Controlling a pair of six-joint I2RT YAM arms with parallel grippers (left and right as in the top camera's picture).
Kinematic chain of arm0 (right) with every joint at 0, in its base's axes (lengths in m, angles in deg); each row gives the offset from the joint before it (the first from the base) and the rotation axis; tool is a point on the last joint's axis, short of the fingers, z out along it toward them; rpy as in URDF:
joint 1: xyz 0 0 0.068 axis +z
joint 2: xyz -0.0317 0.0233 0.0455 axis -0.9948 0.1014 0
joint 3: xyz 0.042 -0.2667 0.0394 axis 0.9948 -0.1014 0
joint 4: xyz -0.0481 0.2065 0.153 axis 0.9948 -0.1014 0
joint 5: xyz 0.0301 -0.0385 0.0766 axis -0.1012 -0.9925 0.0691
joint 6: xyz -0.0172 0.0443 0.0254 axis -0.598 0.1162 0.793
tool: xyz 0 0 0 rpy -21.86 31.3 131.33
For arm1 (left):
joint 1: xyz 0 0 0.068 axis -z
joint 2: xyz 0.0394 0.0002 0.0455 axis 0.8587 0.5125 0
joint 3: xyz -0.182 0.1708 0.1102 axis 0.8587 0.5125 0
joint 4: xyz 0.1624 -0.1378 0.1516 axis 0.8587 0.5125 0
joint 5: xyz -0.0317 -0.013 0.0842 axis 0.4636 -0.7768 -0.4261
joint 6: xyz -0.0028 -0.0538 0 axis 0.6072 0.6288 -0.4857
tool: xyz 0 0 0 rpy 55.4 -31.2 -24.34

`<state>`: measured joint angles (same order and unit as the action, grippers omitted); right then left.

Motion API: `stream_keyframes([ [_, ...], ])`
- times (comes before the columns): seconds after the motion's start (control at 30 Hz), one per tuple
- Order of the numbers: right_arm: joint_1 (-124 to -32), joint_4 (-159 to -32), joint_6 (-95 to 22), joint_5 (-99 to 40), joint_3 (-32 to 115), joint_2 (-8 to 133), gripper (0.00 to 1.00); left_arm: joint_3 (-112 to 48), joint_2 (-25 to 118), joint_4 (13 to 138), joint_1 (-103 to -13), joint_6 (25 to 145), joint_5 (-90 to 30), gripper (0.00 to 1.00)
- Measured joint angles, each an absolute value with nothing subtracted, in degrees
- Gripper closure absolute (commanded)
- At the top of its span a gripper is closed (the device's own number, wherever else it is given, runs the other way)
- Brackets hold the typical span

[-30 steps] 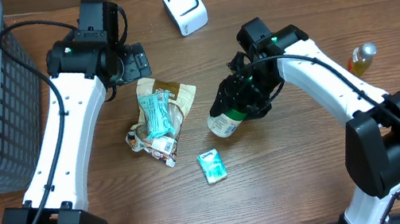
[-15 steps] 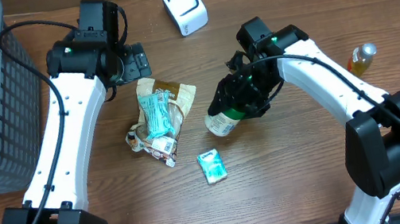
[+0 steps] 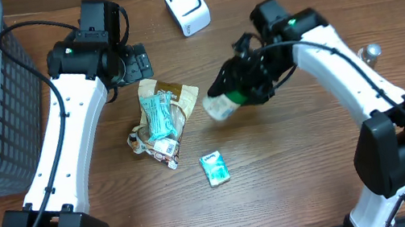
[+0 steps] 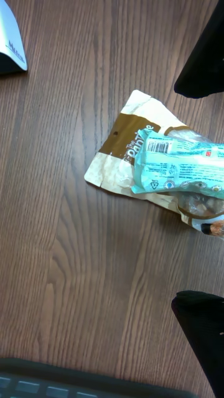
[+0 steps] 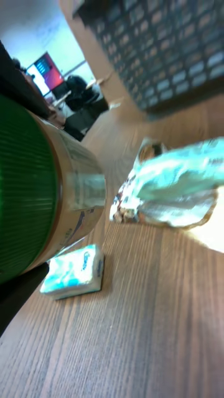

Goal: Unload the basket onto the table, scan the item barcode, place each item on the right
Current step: 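Carry the tub up to the white scanner and hold it there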

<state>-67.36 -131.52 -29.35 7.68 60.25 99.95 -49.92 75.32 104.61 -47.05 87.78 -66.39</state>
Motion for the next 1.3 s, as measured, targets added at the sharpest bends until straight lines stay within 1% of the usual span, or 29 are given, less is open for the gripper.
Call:
stream_keyframes([
  [0.23,-70.9,-134.5,-29.5,8.7,63.7,100.0,0.91,-49.9,75.3,104.6,-47.1,87.8,-66.4,0.00],
  [0.63,-71.1,-135.8,-33.2,8.7,63.9,99.9,0.91,-49.9,75.3,104.6,-47.1,87.8,-66.4,0.00],
  [1.0,-71.3,-139.0,-33.9,4.9,73.3,99.9,0.91,-49.9,75.3,104.6,-47.1,87.8,-66.4,0.00],
  [1.3,-71.4,-138.0,-34.3,2.5,73.7,99.9,0.91,-49.9,75.3,104.6,-47.1,87.8,-66.4,0.00],
])
